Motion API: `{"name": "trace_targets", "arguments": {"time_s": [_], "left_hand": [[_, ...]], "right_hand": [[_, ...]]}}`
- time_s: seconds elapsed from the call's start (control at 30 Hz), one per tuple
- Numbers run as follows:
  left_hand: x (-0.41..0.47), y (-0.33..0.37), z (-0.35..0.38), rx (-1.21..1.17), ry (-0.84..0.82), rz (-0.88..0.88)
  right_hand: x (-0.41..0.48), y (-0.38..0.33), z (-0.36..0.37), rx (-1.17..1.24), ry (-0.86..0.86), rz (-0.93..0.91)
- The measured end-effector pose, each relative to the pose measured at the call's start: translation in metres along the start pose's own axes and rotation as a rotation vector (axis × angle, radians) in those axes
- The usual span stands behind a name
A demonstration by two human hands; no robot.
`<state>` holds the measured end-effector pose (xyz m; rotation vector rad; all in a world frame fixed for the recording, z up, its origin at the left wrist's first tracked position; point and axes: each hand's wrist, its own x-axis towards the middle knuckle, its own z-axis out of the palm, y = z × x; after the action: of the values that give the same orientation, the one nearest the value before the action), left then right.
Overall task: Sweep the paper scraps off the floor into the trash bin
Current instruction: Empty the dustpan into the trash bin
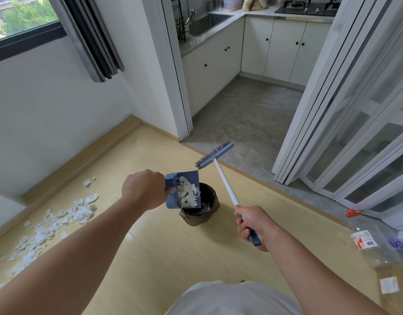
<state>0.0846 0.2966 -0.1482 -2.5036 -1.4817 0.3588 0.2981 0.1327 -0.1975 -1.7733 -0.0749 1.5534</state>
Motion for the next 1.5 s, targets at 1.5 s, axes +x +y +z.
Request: {"name": "trace_targets", "arguments": {"time_s": [1.5], "left_hand": [[0.000,0.002,-0.012,0.033,-0.013,0.034]], "right_hand": [[-0.004,0.010,-0.003,0.011,0.034,-0.021]]}}
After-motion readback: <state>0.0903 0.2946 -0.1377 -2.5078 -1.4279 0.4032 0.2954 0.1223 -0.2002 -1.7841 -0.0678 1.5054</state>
